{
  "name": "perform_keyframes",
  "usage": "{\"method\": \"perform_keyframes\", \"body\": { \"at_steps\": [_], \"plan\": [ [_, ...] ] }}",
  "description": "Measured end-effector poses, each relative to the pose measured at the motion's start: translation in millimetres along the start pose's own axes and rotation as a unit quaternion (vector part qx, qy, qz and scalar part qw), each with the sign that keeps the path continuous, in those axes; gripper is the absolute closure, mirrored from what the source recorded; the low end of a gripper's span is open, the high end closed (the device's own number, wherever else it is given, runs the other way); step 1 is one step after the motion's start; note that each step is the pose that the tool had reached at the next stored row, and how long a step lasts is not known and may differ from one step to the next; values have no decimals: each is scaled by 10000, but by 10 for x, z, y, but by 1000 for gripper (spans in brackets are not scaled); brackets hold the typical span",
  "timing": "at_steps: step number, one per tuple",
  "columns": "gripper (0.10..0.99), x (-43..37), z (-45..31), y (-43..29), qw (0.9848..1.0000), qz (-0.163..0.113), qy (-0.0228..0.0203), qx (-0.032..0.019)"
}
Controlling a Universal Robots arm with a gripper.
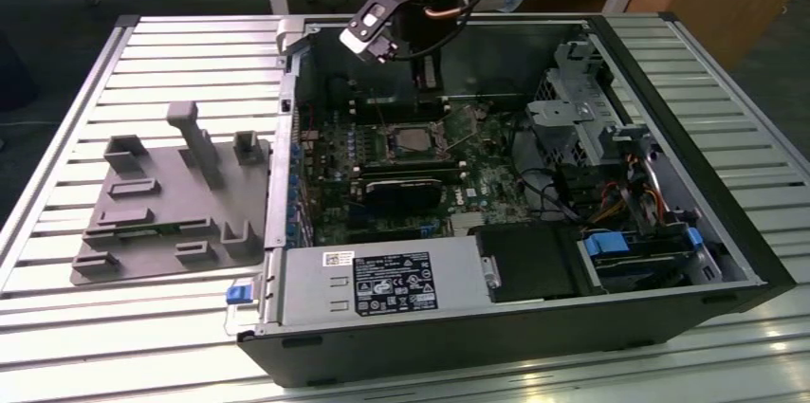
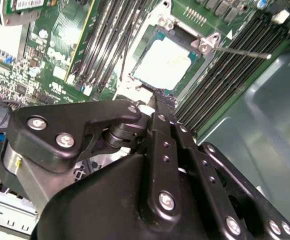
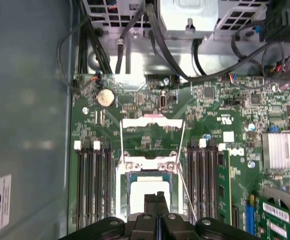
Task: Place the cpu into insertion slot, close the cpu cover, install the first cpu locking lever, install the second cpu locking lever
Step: 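Close the cpu cover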
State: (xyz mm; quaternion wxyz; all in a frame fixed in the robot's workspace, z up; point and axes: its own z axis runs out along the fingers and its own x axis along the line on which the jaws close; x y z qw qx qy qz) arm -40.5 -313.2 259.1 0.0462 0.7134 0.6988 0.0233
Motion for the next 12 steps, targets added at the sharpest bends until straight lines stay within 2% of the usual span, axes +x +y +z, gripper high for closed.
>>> {"method": "perform_keyframes", "body": {
  "at_steps": [12],
  "plan": [
    [984, 5, 23, 231, 10000, 0, 0, 0]
  ]
}}
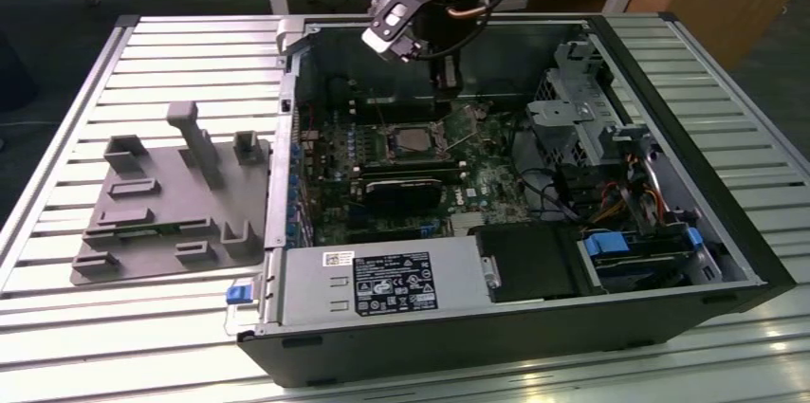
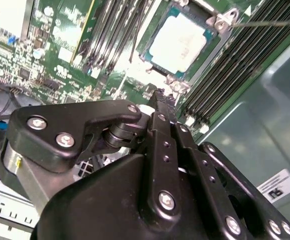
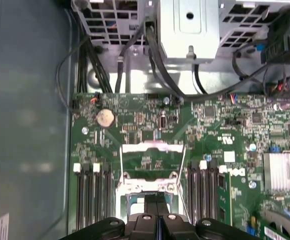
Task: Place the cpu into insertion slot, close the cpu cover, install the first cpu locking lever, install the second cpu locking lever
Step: 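Close the cpu cover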
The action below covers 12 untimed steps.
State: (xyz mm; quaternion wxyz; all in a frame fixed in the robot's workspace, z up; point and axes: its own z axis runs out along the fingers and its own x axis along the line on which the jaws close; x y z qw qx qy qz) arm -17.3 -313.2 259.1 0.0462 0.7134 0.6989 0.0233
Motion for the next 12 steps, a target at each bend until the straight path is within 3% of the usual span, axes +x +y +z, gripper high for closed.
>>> {"method": "perform_keyframes", "body": {
  "at_steps": [12],
  "plan": [
    [984, 6, 26, 268, 10000, 6, -1, 0]
  ]
}}
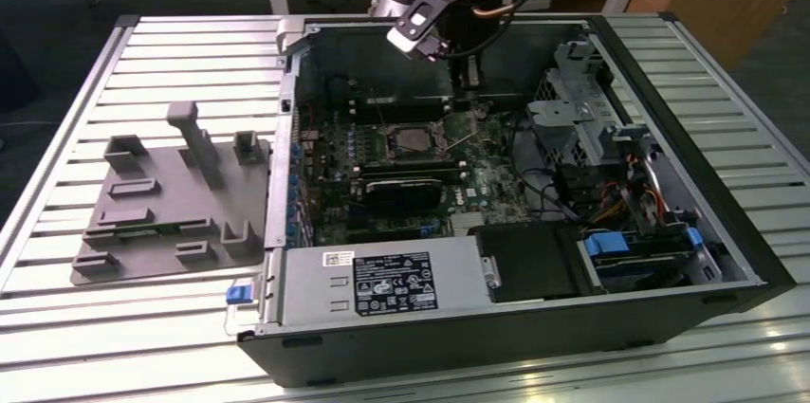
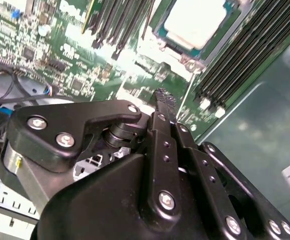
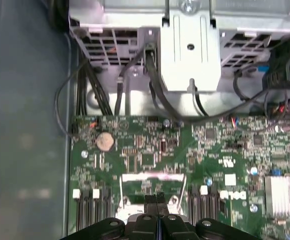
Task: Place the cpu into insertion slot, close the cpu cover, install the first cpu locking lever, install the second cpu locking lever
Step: 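Close the cpu cover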
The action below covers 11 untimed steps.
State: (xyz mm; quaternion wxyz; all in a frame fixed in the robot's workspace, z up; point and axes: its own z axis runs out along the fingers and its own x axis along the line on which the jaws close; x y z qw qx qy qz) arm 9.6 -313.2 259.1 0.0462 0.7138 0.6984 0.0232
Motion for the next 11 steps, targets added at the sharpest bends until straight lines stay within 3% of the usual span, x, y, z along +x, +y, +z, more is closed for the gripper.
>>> {"method": "perform_keyframes", "body": {
  "at_steps": [11],
  "plan": [
    [984, 7, 29, 271, 10000, 26, -2, 0]
  ]
}}
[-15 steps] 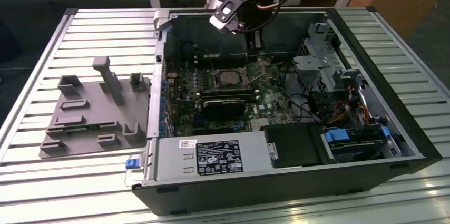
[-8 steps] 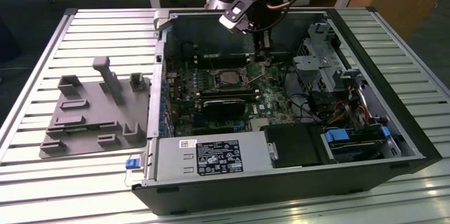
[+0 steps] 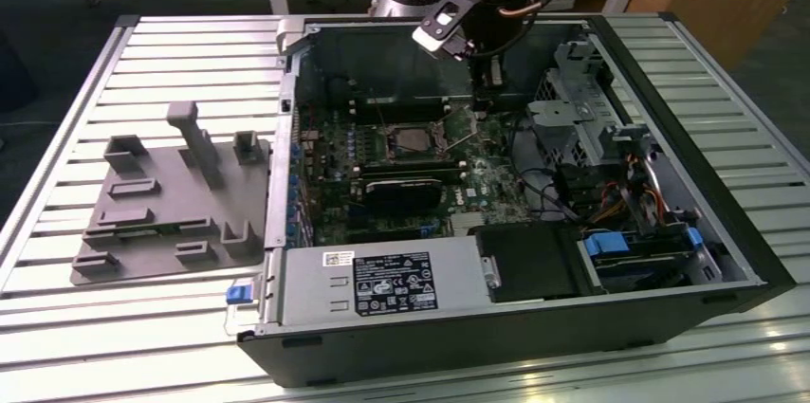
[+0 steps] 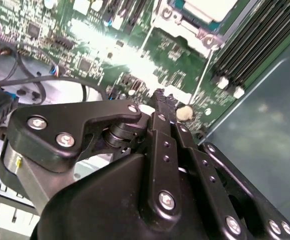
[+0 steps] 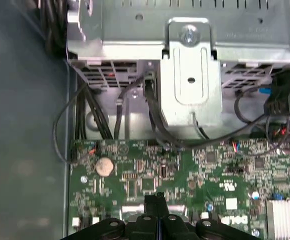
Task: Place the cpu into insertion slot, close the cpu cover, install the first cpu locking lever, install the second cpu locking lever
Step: 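Close the cpu cover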
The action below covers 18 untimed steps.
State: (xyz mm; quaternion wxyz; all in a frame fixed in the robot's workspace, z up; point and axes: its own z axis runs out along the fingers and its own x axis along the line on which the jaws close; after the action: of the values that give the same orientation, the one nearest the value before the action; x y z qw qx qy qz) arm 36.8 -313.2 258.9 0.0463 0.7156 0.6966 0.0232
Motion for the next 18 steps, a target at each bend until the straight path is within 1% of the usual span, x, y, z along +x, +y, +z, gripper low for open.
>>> {"method": "perform_keyframes", "body": {
  "at_steps": [6, 10, 13, 18],
  "plan": [
    [984, 4, 18, 130, 10000, 25, -3, 1],
    [984, 7, 62, 197, 10000, 42, -5, 2],
    [984, 9, 115, 218, 10000, 50, -6, 3],
    [984, 13, 208, 225, 10000, 51, -6, 9]
  ]
}}
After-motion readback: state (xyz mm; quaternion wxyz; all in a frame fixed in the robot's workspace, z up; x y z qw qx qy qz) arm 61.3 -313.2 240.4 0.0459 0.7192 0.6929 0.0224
